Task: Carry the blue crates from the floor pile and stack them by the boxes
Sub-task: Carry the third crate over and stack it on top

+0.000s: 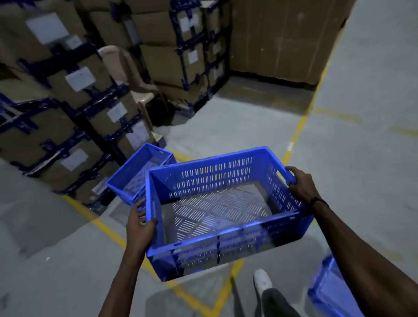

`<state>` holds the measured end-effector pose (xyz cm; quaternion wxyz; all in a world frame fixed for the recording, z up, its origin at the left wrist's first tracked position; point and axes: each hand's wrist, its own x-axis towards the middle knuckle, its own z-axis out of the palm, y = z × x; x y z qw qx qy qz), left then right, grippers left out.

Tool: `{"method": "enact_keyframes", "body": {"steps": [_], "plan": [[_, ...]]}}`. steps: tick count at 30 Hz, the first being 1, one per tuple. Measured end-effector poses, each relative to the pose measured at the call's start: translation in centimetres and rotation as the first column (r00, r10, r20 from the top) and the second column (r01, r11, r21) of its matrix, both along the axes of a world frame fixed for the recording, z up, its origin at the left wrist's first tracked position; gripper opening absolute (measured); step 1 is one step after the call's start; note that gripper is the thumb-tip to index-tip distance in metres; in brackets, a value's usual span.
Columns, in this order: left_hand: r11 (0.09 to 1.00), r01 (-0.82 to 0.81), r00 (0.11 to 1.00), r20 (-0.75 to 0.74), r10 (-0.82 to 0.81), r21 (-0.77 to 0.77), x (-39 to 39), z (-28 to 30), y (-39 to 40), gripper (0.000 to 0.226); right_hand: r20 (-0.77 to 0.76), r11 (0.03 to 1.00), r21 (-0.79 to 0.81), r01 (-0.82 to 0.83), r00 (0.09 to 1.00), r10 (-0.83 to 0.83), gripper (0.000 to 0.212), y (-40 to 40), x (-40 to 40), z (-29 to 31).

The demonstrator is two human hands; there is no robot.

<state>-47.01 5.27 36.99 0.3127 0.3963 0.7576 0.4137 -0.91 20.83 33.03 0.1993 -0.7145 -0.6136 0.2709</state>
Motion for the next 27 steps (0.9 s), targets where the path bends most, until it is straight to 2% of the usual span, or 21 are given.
{"method": "enact_keyframes", "body": {"steps": [3, 8, 14, 22, 27], "plan": [[0.998, -0.064, 0.998, -0.016, 0.065, 0.028, 0.1, 1.3, 1.9, 0.062, -0.03, 0.997, -0.033, -0.075, 0.997, 0.074, 0.059, 4.3, -1.3, -1.3], [0.984, -0.158, 0.985, -0.051, 0.162, 0.08, 1.2, 3.0, 4.6, 0.063, -0.073, 0.983, 0.007, -0.184, 0.98, 0.184, 0.056, 10.8, -2.7, -2.9], [0.943, -0.312, 0.945, -0.06, 0.32, 0.12, 2.2, 2.8, 5.2, 0.063, -0.113, 0.95, 0.08, -0.303, 0.944, 0.311, 0.056, 17.1, -5.4, -1.8], [0.824, -0.564, 0.826, 0.039, 0.563, 0.057, 1.0, -0.9, 5.4, 0.067, -0.072, 0.899, 0.178, -0.401, 0.906, 0.418, 0.059, 24.5, -13.7, 3.1], [0.719, -0.694, 0.702, 0.193, 0.686, -0.028, -1.9, -4.2, 7.2, 0.064, 0.004, 0.843, 0.21, -0.495, 0.862, 0.506, 0.06, 29.5, -20.8, 6.1]]}}
